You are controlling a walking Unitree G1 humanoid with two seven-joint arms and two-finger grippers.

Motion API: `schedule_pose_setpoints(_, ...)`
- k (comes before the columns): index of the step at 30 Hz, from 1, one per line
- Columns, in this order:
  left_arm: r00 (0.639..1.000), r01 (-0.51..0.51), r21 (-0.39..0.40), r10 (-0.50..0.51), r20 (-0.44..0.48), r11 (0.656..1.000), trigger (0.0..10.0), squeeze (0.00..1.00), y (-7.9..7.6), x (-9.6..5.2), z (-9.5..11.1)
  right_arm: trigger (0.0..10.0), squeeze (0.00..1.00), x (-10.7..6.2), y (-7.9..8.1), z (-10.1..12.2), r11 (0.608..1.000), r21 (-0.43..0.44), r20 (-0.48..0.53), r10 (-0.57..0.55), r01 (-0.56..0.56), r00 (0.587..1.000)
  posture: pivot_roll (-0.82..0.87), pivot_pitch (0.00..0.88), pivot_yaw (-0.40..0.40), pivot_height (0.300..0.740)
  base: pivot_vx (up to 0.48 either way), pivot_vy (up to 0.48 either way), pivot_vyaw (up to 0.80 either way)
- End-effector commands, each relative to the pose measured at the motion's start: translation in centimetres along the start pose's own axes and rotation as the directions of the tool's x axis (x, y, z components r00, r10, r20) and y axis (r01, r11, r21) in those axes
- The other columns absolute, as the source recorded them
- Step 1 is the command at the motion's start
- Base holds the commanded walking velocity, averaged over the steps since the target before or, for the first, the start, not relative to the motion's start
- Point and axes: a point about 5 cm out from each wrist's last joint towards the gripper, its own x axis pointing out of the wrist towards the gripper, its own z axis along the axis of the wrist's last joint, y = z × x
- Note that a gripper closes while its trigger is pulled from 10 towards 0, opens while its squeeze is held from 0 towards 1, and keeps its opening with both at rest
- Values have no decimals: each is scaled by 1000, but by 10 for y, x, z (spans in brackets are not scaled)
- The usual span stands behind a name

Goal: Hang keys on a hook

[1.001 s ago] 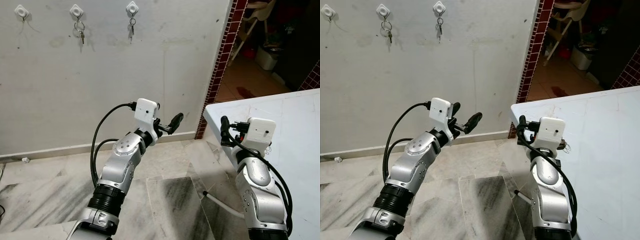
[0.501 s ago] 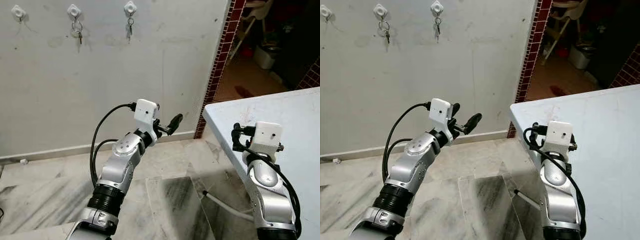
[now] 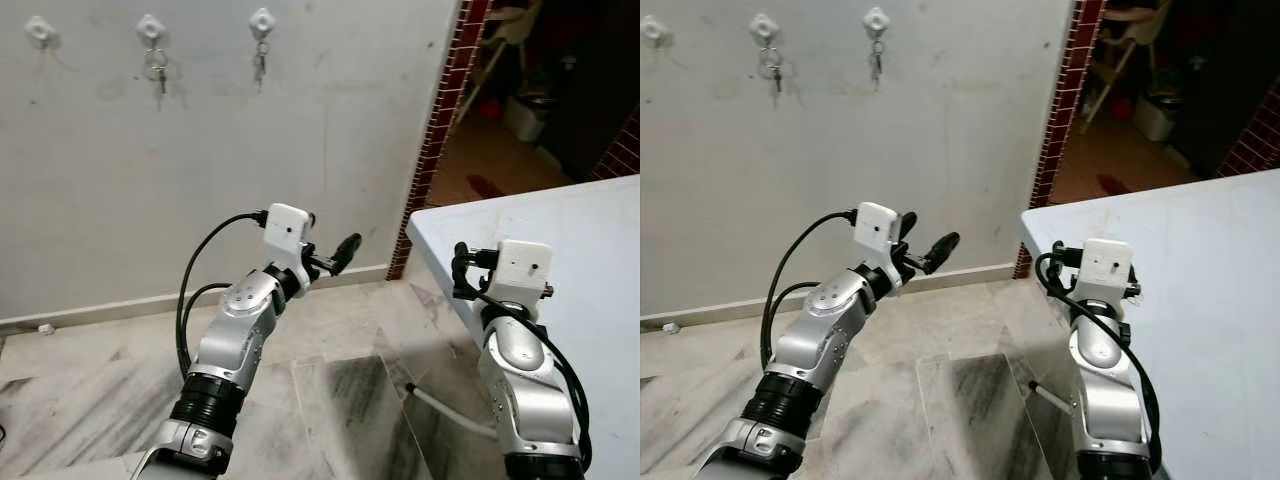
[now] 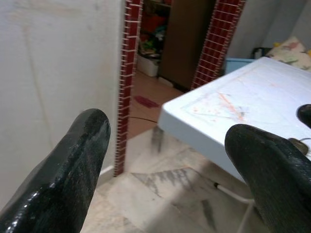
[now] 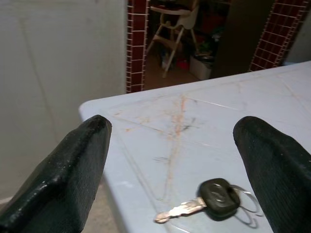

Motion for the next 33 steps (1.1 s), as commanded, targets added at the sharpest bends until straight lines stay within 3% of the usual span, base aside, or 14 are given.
schedule_pose_setpoints(1,1000,10,4,-10,5,1000,10000,0,1,-1,3,10000,0,0,-1,-3,1000,2,-16,-2,2,1000,29,0,7,740,0,0,-781)
schedule_pose_setpoints(33,1000,22,-2,-22,-21,1000,10000,0,-1,2,2,10000,0,3,-2,-1,1000,3,-19,-9,9,1000,25,0,11,740,0,0,-781)
